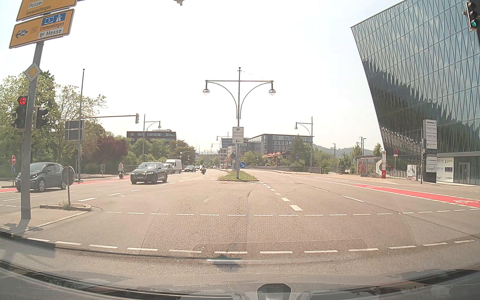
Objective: Follow the waypoints while adhering to traffic rules and regulations
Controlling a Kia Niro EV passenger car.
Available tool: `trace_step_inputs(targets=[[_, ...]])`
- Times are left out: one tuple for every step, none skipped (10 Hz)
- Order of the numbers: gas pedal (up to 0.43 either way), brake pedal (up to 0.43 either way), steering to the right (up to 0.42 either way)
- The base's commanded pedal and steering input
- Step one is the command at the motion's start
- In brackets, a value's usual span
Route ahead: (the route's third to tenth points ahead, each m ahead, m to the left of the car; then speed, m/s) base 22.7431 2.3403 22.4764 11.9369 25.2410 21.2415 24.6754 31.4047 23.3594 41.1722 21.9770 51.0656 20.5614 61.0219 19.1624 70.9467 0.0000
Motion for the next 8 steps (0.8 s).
trace_step_inputs(targets=[[0.000, 0.274, -0.006], [0.000, 0.274, -0.006], [0.000, 0.274, -0.006], [0.000, 0.274, -0.006], [0.000, 0.274, -0.006], [0.000, 0.274, -0.006], [0.000, 0.274, -0.006], [0.000, 0.280, -0.006]])
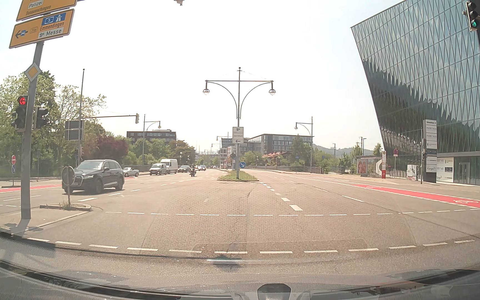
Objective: Follow the waypoints while adhering to traffic rules and regulations
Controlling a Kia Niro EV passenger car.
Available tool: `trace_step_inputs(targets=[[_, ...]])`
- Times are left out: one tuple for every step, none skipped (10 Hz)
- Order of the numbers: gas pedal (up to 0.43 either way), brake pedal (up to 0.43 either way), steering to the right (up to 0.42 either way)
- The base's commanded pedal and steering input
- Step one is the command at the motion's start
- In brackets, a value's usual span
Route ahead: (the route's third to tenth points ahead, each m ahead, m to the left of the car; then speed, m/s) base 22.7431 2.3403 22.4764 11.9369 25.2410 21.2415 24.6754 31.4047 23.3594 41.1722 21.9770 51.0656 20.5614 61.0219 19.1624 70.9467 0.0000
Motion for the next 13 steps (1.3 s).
trace_step_inputs(targets=[[0.000, 0.274, -0.006], [0.000, 0.274, -0.006], [0.000, 0.274, -0.006], [0.000, 0.274, -0.006], [0.000, 0.274, -0.006], [0.000, 0.274, -0.006], [0.000, 0.268, -0.006], [0.000, 0.274, -0.006], [0.000, 0.274, -0.006], [0.000, 0.274, -0.006], [0.000, 0.274, -0.006], [0.000, 0.274, -0.006], [0.000, 0.274, -0.006]])
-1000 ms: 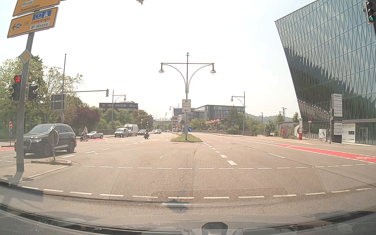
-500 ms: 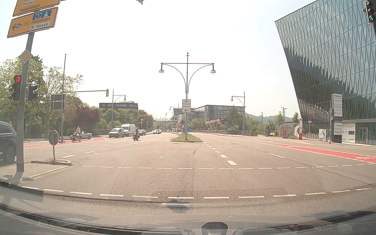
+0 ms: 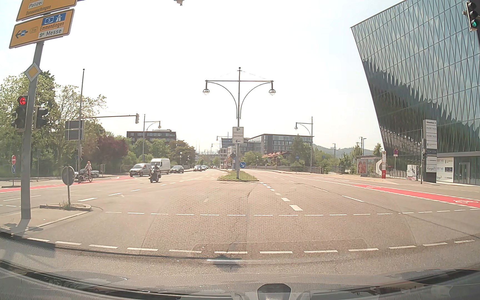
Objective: Follow the waypoints while adhering to traffic rules and regulations
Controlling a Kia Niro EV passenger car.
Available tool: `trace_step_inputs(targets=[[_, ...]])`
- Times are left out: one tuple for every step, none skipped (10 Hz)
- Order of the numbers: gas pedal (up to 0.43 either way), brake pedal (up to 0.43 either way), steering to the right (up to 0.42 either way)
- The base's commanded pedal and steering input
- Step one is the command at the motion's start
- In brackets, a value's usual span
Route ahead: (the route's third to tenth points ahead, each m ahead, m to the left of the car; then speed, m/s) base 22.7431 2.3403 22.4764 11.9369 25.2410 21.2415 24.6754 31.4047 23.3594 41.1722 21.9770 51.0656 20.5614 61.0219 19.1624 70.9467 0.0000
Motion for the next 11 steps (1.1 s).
trace_step_inputs(targets=[[0.000, 0.274, -0.006], [0.000, 0.274, -0.006], [0.000, 0.274, -0.006], [0.000, 0.274, -0.006], [0.000, 0.274, -0.006], [0.000, 0.274, -0.006], [0.000, 0.274, -0.006], [0.000, 0.280, -0.006], [0.000, 0.274, -0.006], [0.000, 0.274, -0.006], [0.000, 0.274, -0.006]])
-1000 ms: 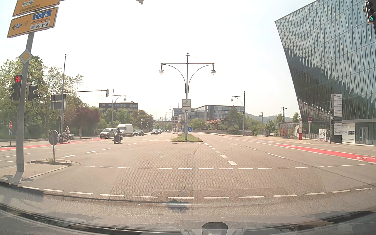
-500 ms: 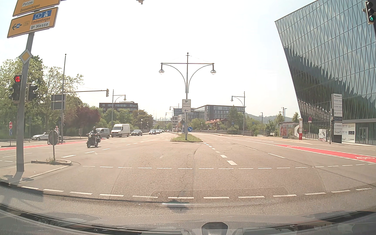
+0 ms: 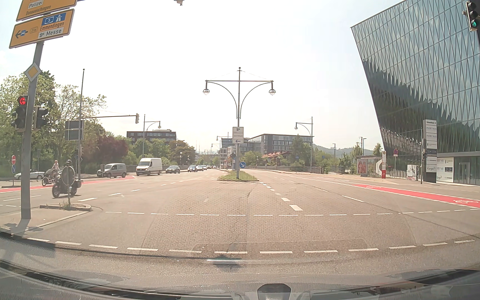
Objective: Follow the waypoints while adhering to traffic rules and regulations
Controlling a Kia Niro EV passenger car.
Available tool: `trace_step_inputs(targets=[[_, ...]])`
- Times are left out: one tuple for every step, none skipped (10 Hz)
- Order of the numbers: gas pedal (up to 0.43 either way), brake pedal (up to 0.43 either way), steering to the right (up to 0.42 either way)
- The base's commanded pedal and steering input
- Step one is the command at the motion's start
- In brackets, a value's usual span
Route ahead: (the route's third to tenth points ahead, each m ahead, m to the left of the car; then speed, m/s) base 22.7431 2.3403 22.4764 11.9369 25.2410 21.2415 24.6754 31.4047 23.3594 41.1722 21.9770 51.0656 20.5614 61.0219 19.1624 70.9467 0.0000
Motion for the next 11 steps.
trace_step_inputs(targets=[[0.000, 0.274, -0.006], [0.000, 0.274, -0.006], [0.000, 0.280, -0.006], [0.000, 0.274, -0.006], [0.000, 0.274, -0.006], [0.000, 0.274, -0.006], [0.000, 0.280, -0.006], [0.000, 0.274, -0.006], [0.000, 0.274, -0.006], [0.000, 0.274, -0.006], [0.000, 0.280, -0.006]])
